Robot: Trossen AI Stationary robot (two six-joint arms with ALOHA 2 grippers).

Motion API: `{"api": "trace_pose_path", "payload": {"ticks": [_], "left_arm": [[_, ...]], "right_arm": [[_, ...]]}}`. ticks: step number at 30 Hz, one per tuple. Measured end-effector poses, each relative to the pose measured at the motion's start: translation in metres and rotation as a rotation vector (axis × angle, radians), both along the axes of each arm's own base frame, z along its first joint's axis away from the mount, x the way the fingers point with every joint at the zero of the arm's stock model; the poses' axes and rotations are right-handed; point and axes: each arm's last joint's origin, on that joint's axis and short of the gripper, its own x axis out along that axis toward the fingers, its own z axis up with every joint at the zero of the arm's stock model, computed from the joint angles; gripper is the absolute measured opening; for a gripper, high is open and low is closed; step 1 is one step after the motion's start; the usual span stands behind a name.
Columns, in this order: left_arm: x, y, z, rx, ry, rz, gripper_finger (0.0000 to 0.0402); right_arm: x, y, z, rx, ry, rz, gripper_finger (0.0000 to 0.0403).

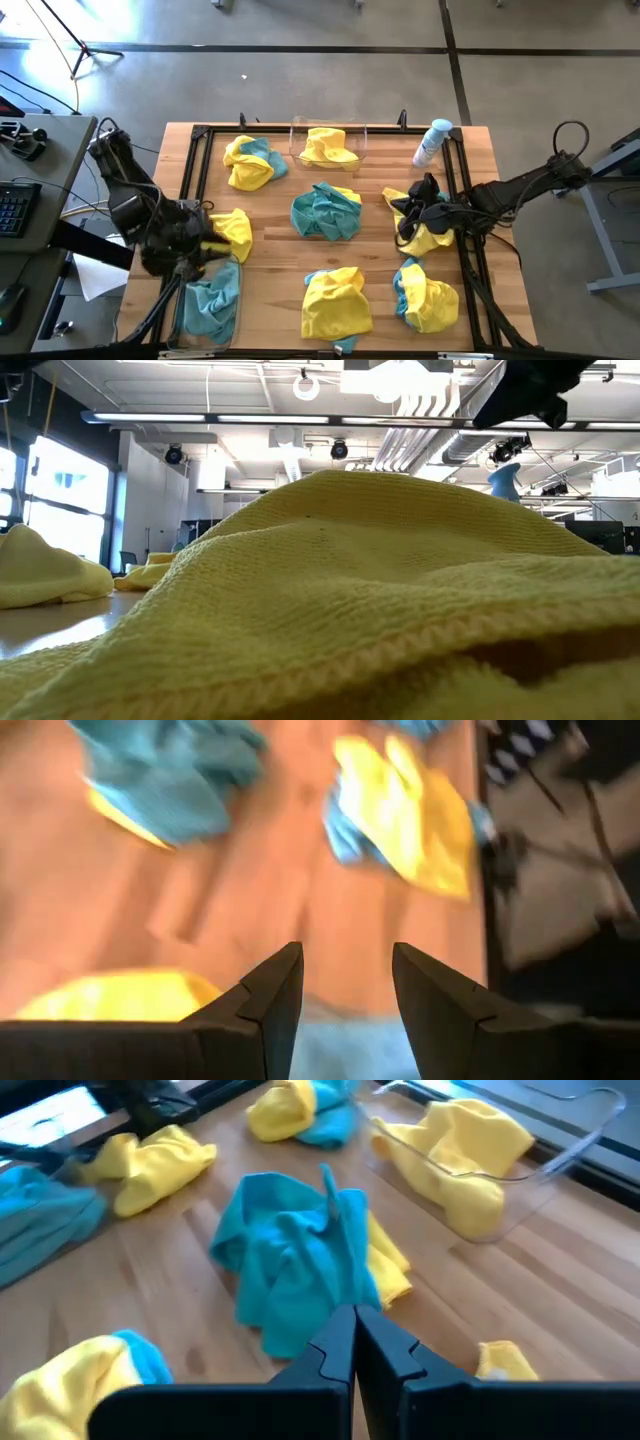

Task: Sort microfiber towel by color & place in baskets
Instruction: Put the yellow microfiber towel into the top transparent bin

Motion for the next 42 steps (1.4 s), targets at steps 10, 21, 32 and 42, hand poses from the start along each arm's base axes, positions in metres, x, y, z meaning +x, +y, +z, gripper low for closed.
{"api": "trace_pose_path", "payload": {"ticks": [10, 21, 32, 42], "left_arm": [[0.046, 0.029, 0.004, 0.078, -0.061, 0.173, 0.0115], [0.082, 0.07, 0.001, 0.196, -0.038, 0.283, 0.0086], [0.086, 0.095, 0.0, 0.263, 0.008, 0.301, 0.0085], [0.086, 0.109, 0.001, 0.294, 0.049, 0.219, 0.0085]], "right_arm": [[0.027, -0.041, -0.029, 0.162, 0.229, -0.102, 0.0014], [0.001, -0.068, -0.046, 0.393, 0.559, -0.235, 0.0114], [-0.009, -0.069, -0.048, 0.402, 0.619, -0.375, 0.0168], [0.0, -0.06, -0.066, 0.446, 0.763, -0.484, 0.0177]]}}
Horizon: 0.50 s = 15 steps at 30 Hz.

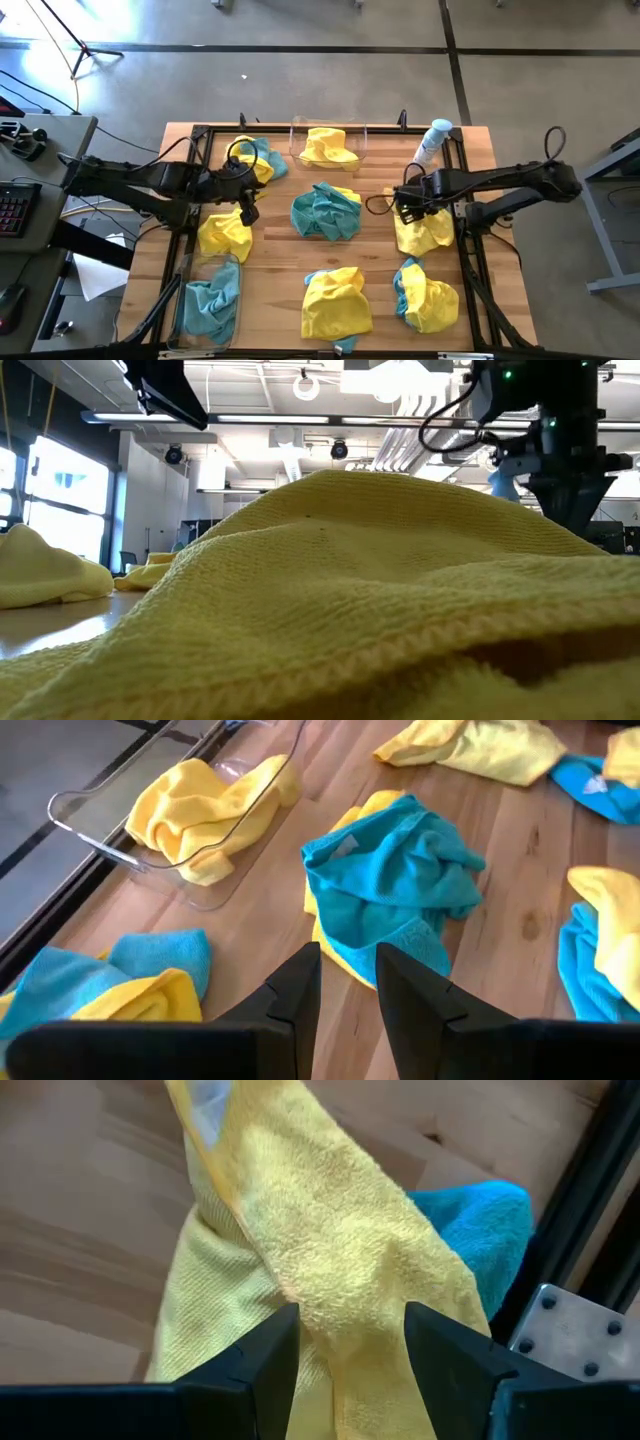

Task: Sort microfiber towel by color & place in baskets
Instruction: Put the yellow microfiber towel into the top transparent bin

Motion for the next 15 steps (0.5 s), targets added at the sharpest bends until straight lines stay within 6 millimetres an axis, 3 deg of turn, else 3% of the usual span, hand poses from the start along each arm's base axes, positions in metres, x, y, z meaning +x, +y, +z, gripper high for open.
{"api": "trace_pose_path", "payload": {"ticks": [11, 15], "left_arm": [[-0.033, 0.02, 0.016, 0.086, -0.009, -0.026, 0.0085], [-0.048, 0.023, 0.023, 0.125, -0.026, -0.032, 0.0085]], "right_arm": [[0.022, 0.001, -0.036, 0.051, 0.188, -0.054, 0.0174], [0.024, 0.002, -0.041, 0.049, 0.206, -0.065, 0.0126]]}}
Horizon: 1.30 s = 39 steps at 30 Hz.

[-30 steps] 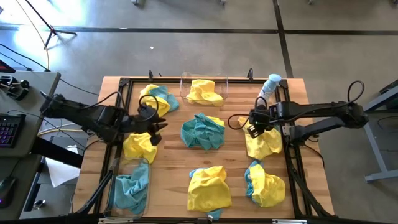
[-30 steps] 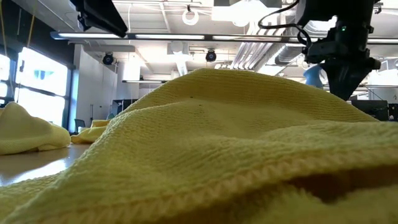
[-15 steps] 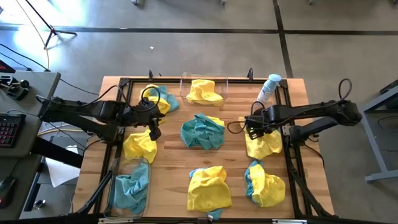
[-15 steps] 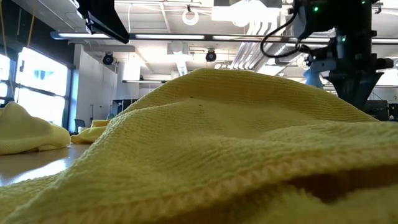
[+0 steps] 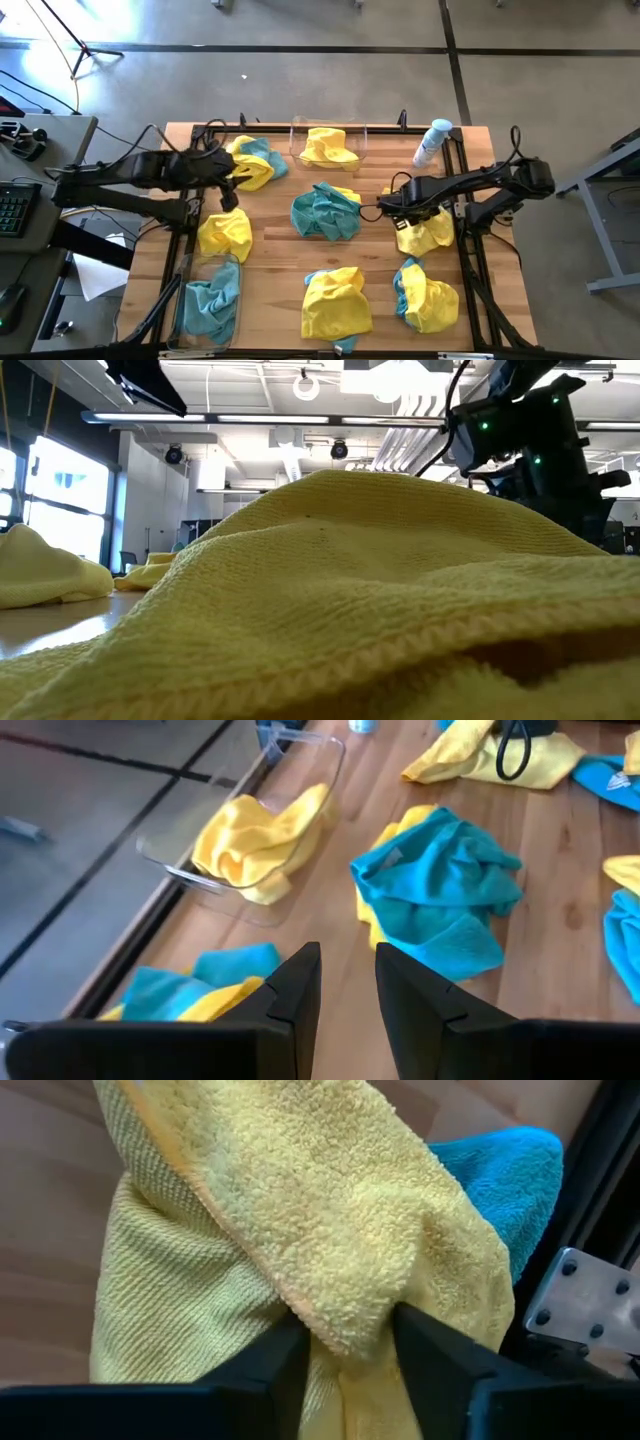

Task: Sort microfiber towel by color & place in baskets
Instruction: Put the yellow microfiber towel into the top transparent bin

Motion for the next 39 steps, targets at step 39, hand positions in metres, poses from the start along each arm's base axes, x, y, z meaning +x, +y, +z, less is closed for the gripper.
{"api": "trace_pose_path", "payload": {"ticks": [39], "left_arm": [[-0.043, 0.006, -0.053, 0.024, -0.125, 0.001, 0.0085]], "right_arm": [[0.056, -0.058, 0.319, -0.919, -1.027, 0.271, 0.0]]}}
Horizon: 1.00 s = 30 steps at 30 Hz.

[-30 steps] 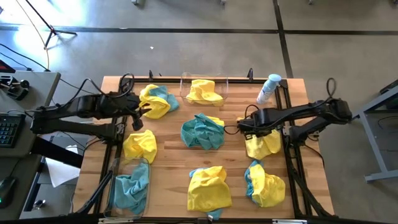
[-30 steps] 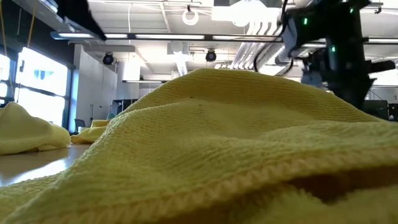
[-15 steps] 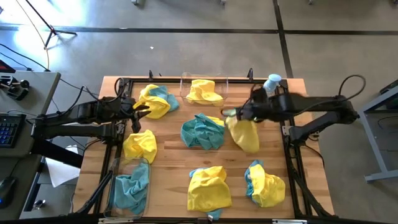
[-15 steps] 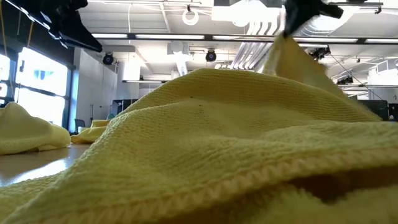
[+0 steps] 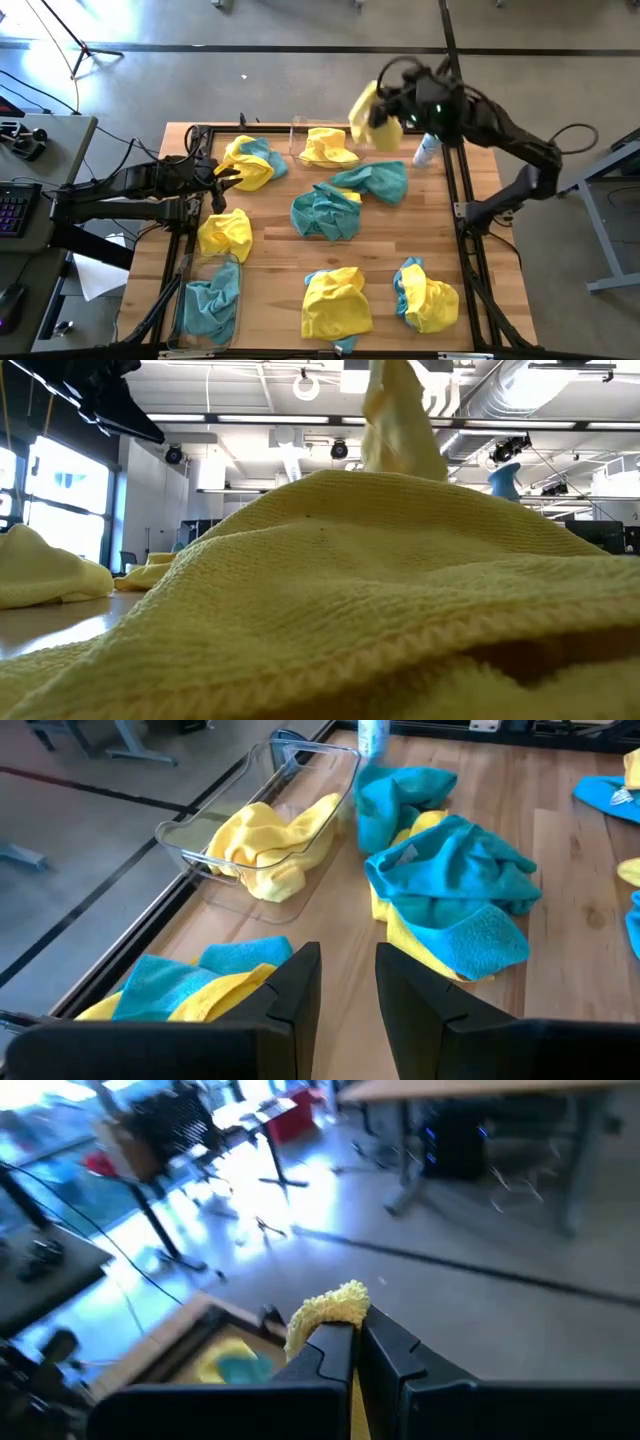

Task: Sort microfiber towel by color & place in baskets
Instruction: Put the yellow microfiber towel into the top transparent bin

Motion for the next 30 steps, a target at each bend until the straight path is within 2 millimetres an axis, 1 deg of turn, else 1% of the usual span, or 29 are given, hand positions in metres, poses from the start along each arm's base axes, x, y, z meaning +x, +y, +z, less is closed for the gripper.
{"api": "trace_pose_path", "payload": {"ticks": [3, 6, 10, 13, 15, 18, 20, 22, 24, 26, 28, 30], "left_arm": [[0.0, 0.0, 0.0, 0.008, 0.004, -0.005, 0.0085], [0.0, 0.0, 0.0, 0.013, 0.007, -0.007, 0.0085], [0.0, 0.0, 0.0, 0.013, 0.007, -0.007, 0.0085], [0.0, 0.0, 0.0, 0.013, 0.007, -0.007, 0.0085], [0.0, 0.0, 0.0, 0.013, 0.007, -0.007, 0.0085], [0.0, 0.0, 0.0, 0.013, 0.007, -0.007, 0.0085], [0.0, 0.0, 0.0, 0.013, 0.007, -0.007, 0.0085], [0.0, 0.0, 0.0, 0.018, 0.008, 0.002, 0.0085], [0.0, 0.001, 0.0, 0.028, 0.01, 0.02, 0.0085], [-0.001, 0.001, 0.0, 0.038, 0.011, 0.036, 0.0085], [-0.001, 0.002, 0.0, 0.044, 0.013, 0.048, 0.0085], [-0.001, 0.002, 0.0, 0.048, 0.013, 0.055, 0.0085]], "right_arm": [[0.019, -0.018, 0.012, -0.052, -0.035, 0.063, 0.0], [0.038, -0.038, 0.013, -0.061, -0.023, 0.081, 0.0], [0.066, -0.066, -0.005, -0.034, 0.029, 0.075, 0.0], [0.083, -0.084, -0.026, 0.015, 0.096, 0.049, 0.0], [0.088, -0.093, -0.043, 0.089, 0.15, 0.018, 0.0], [0.088, -0.099, -0.068, 0.189, 0.284, -0.054, 0.0], [0.082, -0.099, -0.078, 0.226, 0.373, -0.131, 0.0], [0.076, -0.097, -0.082, 0.233, 0.429, -0.215, 0.0], [0.074, -0.096, -0.084, 0.244, 0.442, -0.25, 0.0], [0.077, -0.096, -0.084, 0.27, 0.411, -0.22, 0.0], [0.086, -0.099, -0.086, 0.285, 0.367, -0.155, 0.0], [0.1, -0.105, -0.094, 0.289, 0.337, -0.086, 0.0]]}}
